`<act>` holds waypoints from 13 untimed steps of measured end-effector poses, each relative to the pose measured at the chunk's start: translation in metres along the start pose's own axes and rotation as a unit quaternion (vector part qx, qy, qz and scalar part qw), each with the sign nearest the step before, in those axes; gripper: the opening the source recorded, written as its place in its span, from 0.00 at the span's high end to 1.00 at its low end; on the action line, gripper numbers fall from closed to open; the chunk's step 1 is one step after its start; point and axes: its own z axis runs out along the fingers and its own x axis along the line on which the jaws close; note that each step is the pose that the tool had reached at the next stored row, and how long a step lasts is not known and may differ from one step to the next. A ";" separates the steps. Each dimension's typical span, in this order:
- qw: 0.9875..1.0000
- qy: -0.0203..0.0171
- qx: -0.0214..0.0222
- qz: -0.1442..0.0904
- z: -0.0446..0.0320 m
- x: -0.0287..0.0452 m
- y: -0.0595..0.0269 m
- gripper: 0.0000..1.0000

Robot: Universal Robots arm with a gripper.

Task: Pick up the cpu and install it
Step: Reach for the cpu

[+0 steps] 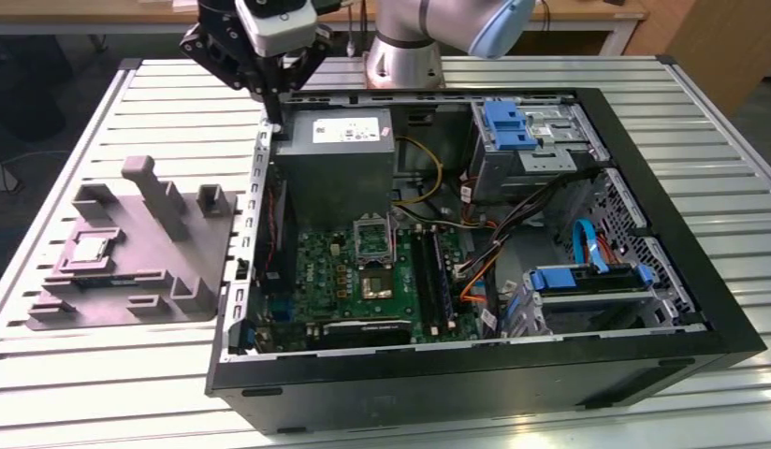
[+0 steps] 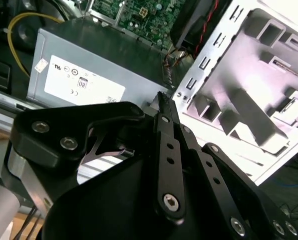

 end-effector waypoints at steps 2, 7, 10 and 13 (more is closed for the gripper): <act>1.000 0.000 0.000 0.000 0.0002 0.0019 -0.0002 0.89; 1.000 0.000 0.000 0.000 0.0006 0.0058 -0.0005 0.89; 1.000 0.000 0.000 0.000 0.0009 0.0087 -0.0007 0.89; 1.000 0.000 0.000 0.000 0.0013 0.0102 -0.0009 0.89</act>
